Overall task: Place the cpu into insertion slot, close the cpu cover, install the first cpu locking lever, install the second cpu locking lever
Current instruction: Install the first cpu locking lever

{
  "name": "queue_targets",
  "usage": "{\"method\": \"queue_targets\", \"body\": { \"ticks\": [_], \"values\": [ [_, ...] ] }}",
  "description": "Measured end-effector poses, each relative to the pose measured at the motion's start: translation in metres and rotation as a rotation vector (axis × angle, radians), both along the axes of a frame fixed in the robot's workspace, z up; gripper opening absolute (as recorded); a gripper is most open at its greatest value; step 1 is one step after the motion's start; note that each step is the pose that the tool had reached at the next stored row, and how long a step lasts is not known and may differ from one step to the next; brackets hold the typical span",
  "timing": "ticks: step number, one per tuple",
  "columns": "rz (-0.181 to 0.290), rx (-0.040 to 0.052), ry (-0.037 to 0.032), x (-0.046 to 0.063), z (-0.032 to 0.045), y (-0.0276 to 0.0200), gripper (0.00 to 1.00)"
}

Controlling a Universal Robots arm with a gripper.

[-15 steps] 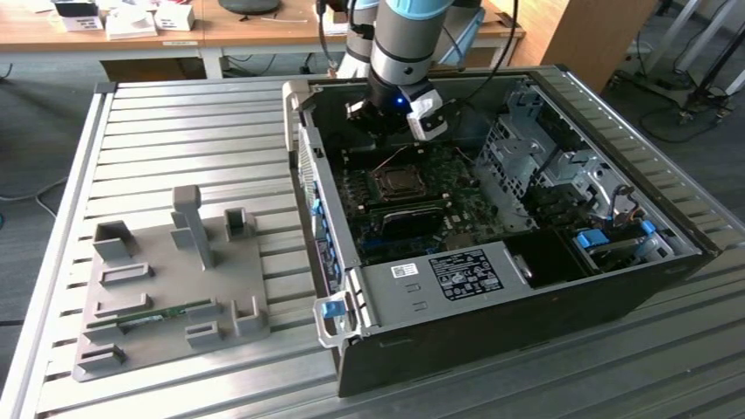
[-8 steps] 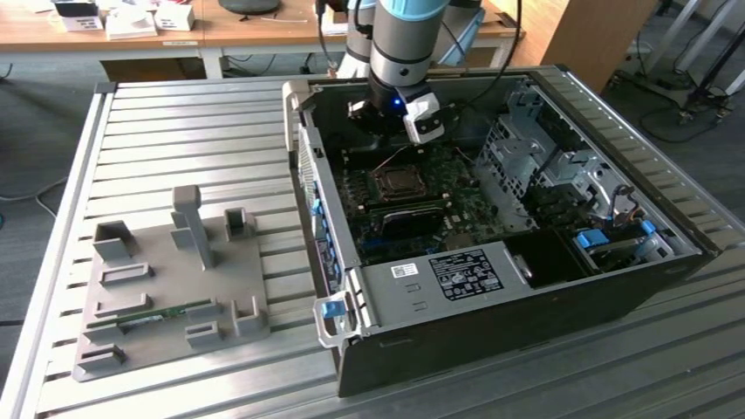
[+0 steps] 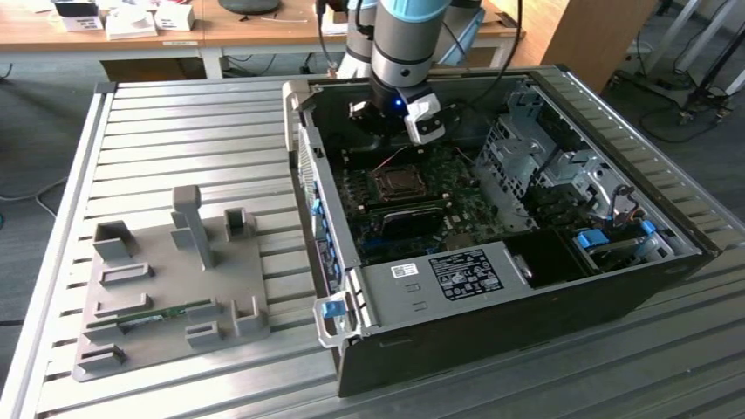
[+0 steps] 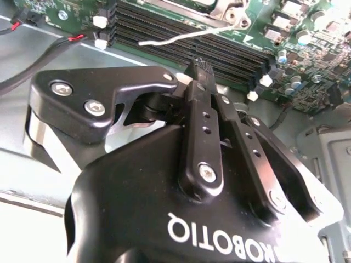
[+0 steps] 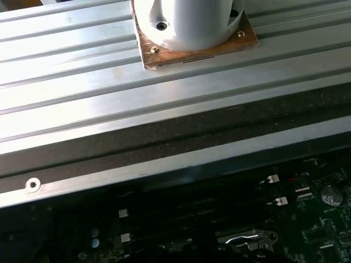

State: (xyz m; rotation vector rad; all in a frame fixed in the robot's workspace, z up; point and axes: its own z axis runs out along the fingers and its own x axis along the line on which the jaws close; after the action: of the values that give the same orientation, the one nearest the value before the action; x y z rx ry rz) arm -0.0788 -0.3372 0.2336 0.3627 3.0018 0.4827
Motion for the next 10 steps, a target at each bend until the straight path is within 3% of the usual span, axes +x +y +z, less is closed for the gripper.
{"method": "queue_targets", "body": {
  "ticks": [10],
  "values": [
    [-0.007,-0.0002,0.0002,0.0062,-0.0042,0.0000,0.11]
  ]
}}
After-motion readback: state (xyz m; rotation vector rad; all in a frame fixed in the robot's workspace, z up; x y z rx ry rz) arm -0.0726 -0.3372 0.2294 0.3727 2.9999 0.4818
